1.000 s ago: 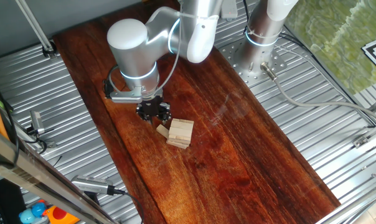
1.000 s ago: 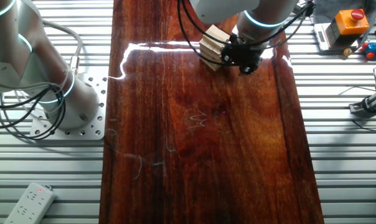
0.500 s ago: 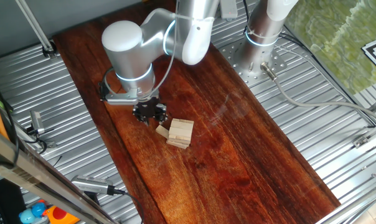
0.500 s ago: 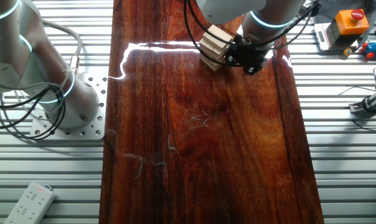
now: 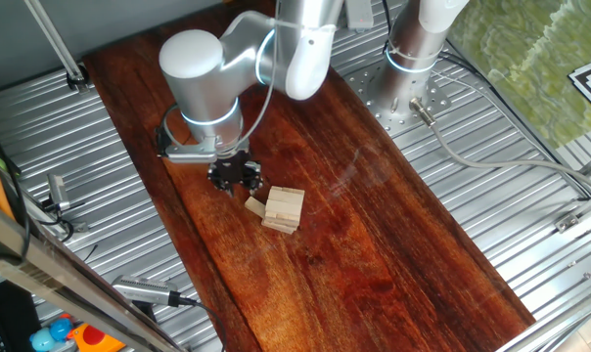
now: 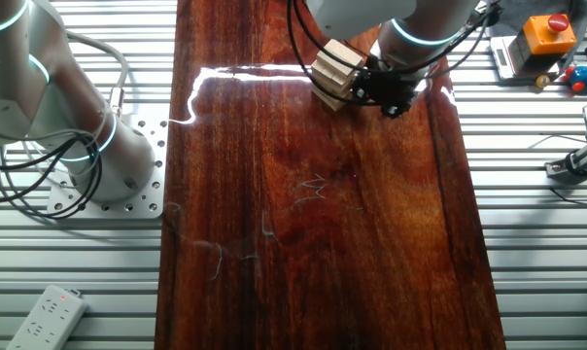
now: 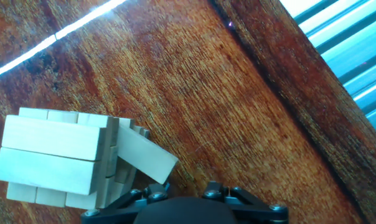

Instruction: Play Jenga

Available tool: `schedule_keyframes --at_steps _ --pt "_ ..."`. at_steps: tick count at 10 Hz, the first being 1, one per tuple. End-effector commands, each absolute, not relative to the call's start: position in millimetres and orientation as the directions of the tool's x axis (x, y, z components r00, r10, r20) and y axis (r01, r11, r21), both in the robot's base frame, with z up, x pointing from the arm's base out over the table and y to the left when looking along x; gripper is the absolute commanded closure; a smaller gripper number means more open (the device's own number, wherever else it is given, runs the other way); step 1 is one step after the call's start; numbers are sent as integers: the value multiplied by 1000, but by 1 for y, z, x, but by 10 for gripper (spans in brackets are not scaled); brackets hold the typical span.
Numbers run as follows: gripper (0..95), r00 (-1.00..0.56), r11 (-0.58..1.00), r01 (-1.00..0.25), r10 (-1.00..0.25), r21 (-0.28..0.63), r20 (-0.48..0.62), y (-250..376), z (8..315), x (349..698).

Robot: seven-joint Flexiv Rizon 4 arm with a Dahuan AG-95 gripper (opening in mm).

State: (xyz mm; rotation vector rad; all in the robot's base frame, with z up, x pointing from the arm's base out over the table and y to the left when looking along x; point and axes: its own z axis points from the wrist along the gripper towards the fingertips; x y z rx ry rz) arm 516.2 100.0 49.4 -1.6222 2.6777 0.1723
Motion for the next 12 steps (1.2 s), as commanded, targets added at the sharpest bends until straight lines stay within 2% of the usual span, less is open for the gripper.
schedule_keyframes --at_steps 1,3,5,6,12 --pt "570 -225 225 -974 -973 13 -50 100 50 517" --pt "570 -29 31 -998 -999 -57 -26 102 51 519" --pt "570 90 -89 -992 -996 -91 -12 105 54 523" --pt "380 148 -147 -984 -989 -99 -6 109 57 528" --pt "380 268 -265 -961 -963 -82 -17 122 63 542"
